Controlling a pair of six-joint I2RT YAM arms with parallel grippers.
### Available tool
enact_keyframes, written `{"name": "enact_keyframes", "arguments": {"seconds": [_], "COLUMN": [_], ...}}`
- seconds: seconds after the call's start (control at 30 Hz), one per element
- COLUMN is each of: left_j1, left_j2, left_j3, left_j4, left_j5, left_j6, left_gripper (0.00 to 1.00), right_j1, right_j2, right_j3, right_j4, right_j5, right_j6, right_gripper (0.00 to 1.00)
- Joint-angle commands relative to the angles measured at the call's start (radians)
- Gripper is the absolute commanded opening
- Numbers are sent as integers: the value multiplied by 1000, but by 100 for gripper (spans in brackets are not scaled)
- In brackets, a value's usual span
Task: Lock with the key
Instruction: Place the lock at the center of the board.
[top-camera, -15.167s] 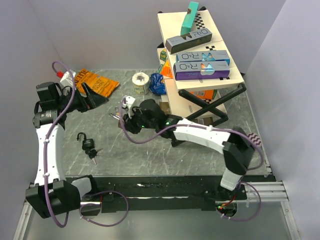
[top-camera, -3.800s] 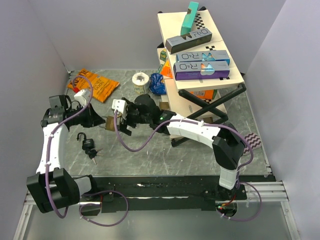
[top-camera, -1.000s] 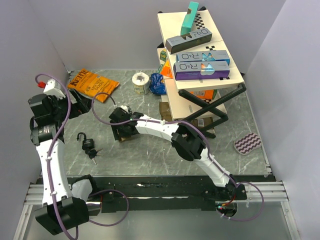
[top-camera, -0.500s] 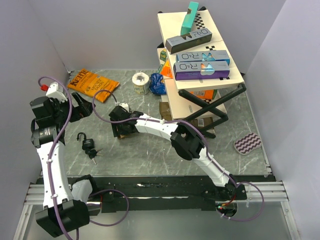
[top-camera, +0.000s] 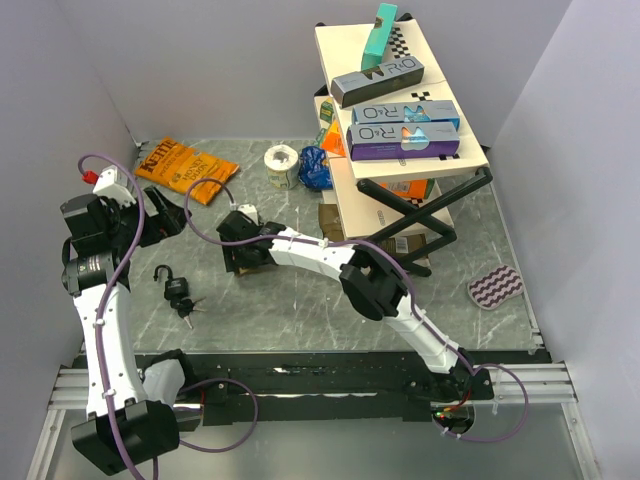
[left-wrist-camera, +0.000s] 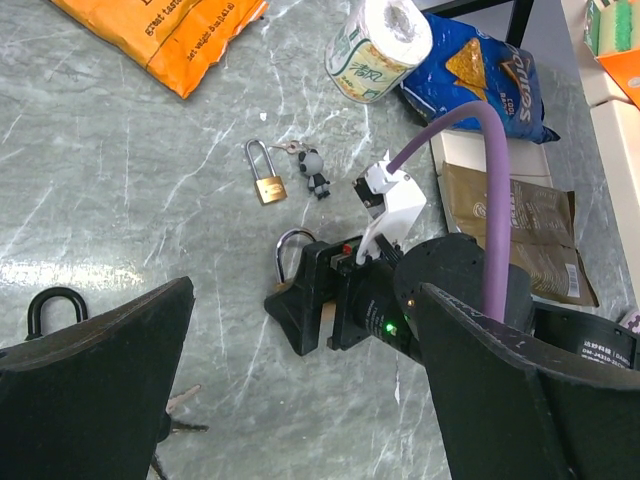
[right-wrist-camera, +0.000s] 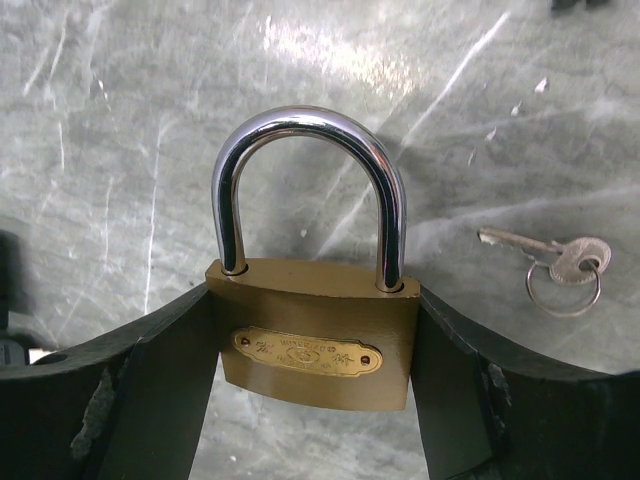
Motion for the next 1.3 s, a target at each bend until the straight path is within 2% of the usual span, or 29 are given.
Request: {"name": "enact_keyframes", "arguments": {"seconds": [0.0,0.03,0.2,0.33,0.43,0.77,0.83,0.97,1.1,1.2,1.27], "left_j1": [2,2,2,3,5,28,37,77,144,173,199], "left_j2": [-4,-7,-10,-8,-4,59,93,145,200,254,288], "left_j3": [44,42,42,41,38,84,101,148,188,226,242], "left_j4": [-10,-10,-16,-16,-27,-94,-115,-210,-306,-417,-490], "left_j5": [-4,-5,-1,-1,-8,96,152,182,248,229,213], "left_j6": [-1,1,-1,-3,-3,74,103,235,376,502,640], "left_gripper": [96,96,96,96,96,96,96,96,96,96,96], "right_j1": [-24,-25,-35,-35,-33,-35,-41,-42,-39,-41,-39], "right_j2": [30,35,36,36,35,-30,-80,-217,-278,-330,-379], "right_j3": [62,63,56,56,65,54,21,-139,-176,-220,-275], "right_j4": [103,102,95,105,115,166,207,402,437,457,476], "right_j5": [49,51,36,11,-3,-39,-70,-142,-208,-286,-312], "right_j6": [12,12,24,21,21,-26,-46,-118,-200,-262,-318], "right_gripper": [54,58,64,82,90,95,99,100,100,100,100]}}
